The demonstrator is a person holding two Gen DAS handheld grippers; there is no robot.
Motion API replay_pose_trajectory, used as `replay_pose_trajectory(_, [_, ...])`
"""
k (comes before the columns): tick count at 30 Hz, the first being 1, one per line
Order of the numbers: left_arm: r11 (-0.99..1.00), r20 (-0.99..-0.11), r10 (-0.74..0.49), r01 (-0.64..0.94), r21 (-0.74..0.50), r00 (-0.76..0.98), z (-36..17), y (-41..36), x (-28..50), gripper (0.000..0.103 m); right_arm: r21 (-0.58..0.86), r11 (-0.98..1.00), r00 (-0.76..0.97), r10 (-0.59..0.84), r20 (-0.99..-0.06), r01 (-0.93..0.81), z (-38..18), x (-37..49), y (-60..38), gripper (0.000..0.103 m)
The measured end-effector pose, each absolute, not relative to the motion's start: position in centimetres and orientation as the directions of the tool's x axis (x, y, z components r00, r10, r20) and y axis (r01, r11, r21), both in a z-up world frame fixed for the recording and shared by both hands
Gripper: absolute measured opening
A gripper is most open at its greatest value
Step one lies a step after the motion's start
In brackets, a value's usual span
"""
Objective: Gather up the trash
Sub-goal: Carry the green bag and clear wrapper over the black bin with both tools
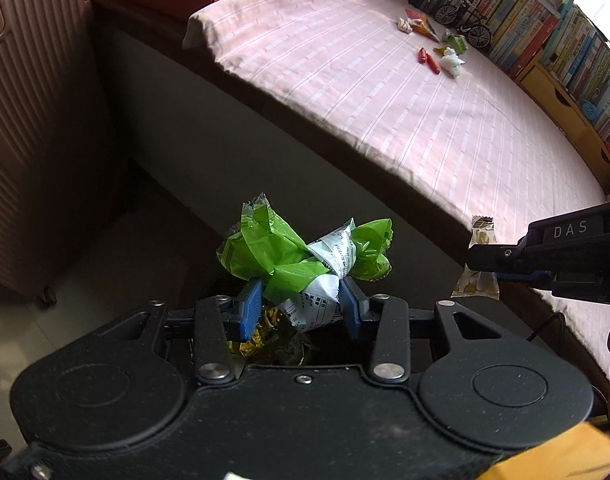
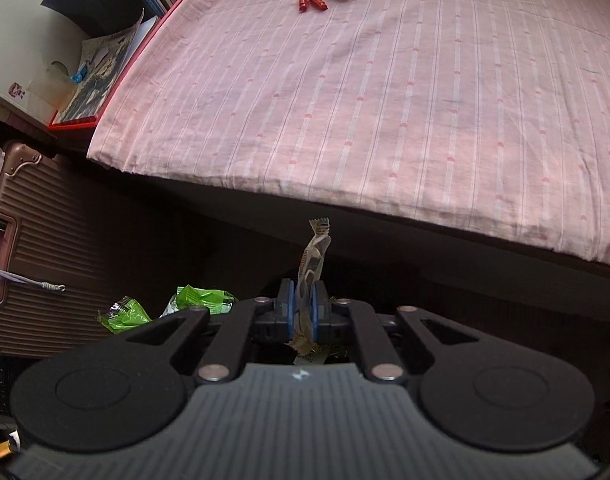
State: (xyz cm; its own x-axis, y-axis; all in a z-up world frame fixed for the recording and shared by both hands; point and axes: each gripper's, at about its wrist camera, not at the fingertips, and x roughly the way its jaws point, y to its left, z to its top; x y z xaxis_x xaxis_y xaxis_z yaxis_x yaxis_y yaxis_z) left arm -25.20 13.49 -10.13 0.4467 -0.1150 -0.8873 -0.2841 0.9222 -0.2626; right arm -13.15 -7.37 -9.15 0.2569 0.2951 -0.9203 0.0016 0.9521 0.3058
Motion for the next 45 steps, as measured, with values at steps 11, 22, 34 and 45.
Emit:
replay_pose_trajectory(11, [0.889,-0.925,-0.154,-0.360,-0.283,0.346,-17.6,15.0,-26.2,0.039,0.269,0.963,0.131,0.268,-0.955,-0.005,-15.9,-14.9,-3.7,0.013])
replay_pose_trajectory(22, [0.876,-0.942,-0.177,-0.390,-0.282,0.284,-23.5,15.8,-25.5,0.039,0.238,0.971,0.086,0.234,-0.968,0.036,-20.5,-14.8,-2.8,0.015])
replay_pose_trajectory(34, [0.884,-0.960,-0.183,-0.392,-0.256,0.213,-28.0,15.1,-24.5,0.039,0.198,0.980,0.050,0.197,-0.979,0.028,-24.2,-14.2,-1.5,0.020])
replay_pose_trajectory(45, [0.889,-0.968,-0.188,-0.390,-0.240,0.166,-29.1,14.8,-24.0,0.055,0.197,0.979,0.049,0.195,-0.980,0.045,-25.2,-14.0,-1.9,0.045])
